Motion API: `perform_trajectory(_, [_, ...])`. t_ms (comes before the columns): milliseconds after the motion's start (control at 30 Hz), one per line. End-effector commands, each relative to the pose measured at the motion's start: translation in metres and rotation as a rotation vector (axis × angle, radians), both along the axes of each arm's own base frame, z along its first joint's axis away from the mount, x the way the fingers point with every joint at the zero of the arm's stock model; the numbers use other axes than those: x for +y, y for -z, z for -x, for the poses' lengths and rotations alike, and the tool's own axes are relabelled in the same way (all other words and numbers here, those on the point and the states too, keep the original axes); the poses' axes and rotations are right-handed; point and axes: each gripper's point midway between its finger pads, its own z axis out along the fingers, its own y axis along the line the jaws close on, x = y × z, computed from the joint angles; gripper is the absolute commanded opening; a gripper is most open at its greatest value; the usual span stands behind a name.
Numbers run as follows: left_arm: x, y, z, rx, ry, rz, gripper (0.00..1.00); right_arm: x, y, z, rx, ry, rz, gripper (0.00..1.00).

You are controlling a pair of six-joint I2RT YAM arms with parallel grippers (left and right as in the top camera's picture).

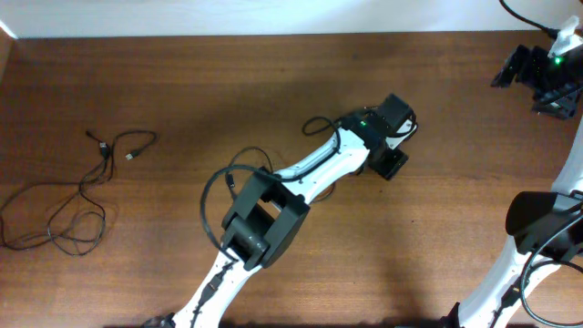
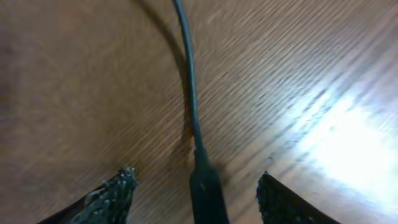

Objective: Untangle cables

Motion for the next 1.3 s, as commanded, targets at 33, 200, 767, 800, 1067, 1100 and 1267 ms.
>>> perform_trajectory(33, [-0.002,0.016,0.007,0.023,0.022,-0.016,0.57,0.003,-0.01,0.002,-0.023,-0.015,0.009,0.91])
perform_trajectory(200, [-0.001,0.024,0.01,0.037,0.026,-0.03,0.41,0.003,-0.01,0.002,-0.023,-0.016,0.009,0.91])
perform_trajectory(767, [-0.008,-0.015,-0.006,0.002,0.015,0.004,0.16,0.003,-0.01,0.002,-0.023,-0.016,0.009,0.91])
perform_trajectory(800, [-0.008,-0.015,-0.006,0.002,0.015,0.004,0.16,0.003,-0.01,0.002,-0.022,-0.016,0.009,0.91])
perform_trajectory(1067, [-0.011,-0.009,0.001,0.014,0.027,-0.008,0.33,0.003,-0.01,0.002,-0.023,-0.016,0.009,0.91])
perform_trajectory(1100, [-0.011,-0.009,0.001,0.015,0.027,-0.009,0.33,0.003,-0.01,0.002,-0.023,-0.016,0.009,0.91])
perform_trajectory(1267, [-0.005,0.003,0.007,0.045,0.027,-0.039,0.33,0.003,-0.01,0.002,-0.023,-0.016,0.009,0.91])
